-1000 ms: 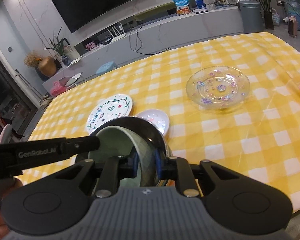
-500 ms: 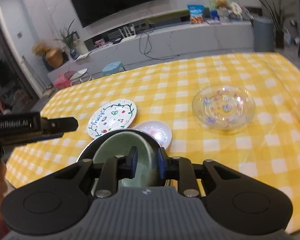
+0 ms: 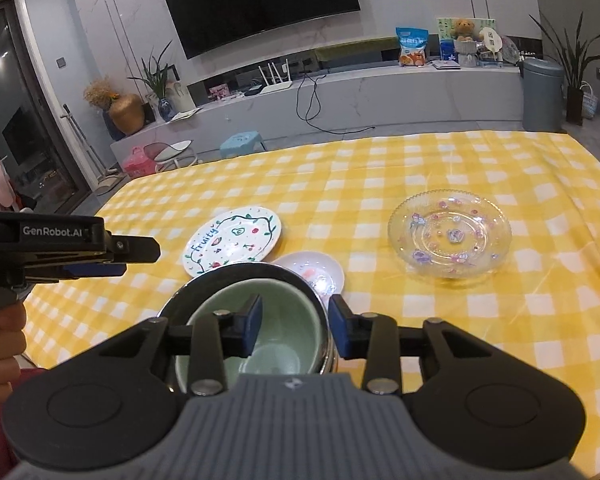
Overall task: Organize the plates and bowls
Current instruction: 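Lower the green bowl into the blue steel bowl with both grippers, then open both grippers and lift them away from the green bowl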
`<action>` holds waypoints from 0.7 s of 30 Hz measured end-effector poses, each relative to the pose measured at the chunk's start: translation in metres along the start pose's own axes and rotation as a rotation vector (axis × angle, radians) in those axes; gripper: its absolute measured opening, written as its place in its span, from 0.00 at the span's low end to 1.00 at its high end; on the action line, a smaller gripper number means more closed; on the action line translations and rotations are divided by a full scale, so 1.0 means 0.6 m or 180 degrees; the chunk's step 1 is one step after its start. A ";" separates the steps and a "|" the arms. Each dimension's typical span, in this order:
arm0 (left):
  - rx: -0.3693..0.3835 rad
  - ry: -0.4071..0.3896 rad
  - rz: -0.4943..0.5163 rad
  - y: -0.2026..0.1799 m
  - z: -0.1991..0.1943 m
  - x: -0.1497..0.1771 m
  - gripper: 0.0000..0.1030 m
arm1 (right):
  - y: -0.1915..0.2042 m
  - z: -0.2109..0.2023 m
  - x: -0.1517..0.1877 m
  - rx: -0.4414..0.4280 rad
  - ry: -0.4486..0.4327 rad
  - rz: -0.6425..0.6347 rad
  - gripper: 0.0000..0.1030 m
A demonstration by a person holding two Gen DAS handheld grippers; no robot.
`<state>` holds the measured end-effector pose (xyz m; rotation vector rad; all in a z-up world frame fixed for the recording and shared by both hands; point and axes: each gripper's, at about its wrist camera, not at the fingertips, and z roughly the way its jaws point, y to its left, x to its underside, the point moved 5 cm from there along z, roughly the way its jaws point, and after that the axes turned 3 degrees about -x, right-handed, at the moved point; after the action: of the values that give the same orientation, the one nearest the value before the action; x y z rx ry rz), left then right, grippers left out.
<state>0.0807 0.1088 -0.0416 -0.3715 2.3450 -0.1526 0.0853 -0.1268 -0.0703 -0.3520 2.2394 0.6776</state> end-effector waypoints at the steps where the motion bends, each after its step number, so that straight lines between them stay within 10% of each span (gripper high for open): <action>1: -0.0011 0.0001 -0.0003 0.001 0.000 0.000 0.59 | -0.001 0.000 0.000 -0.0006 -0.0003 0.0011 0.36; 14: -0.0057 0.0017 -0.0132 0.022 -0.003 -0.005 0.60 | 0.026 -0.007 0.003 0.0031 -0.0129 -0.0375 0.35; 21: -0.0082 0.0015 -0.0109 0.035 -0.005 -0.009 0.60 | 0.069 0.054 0.025 -0.0071 0.0634 -0.0795 0.22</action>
<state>0.0778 0.1304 -0.0402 -0.4244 2.3480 -0.1399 0.0761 -0.0749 -0.0853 -0.7246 2.3216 0.5545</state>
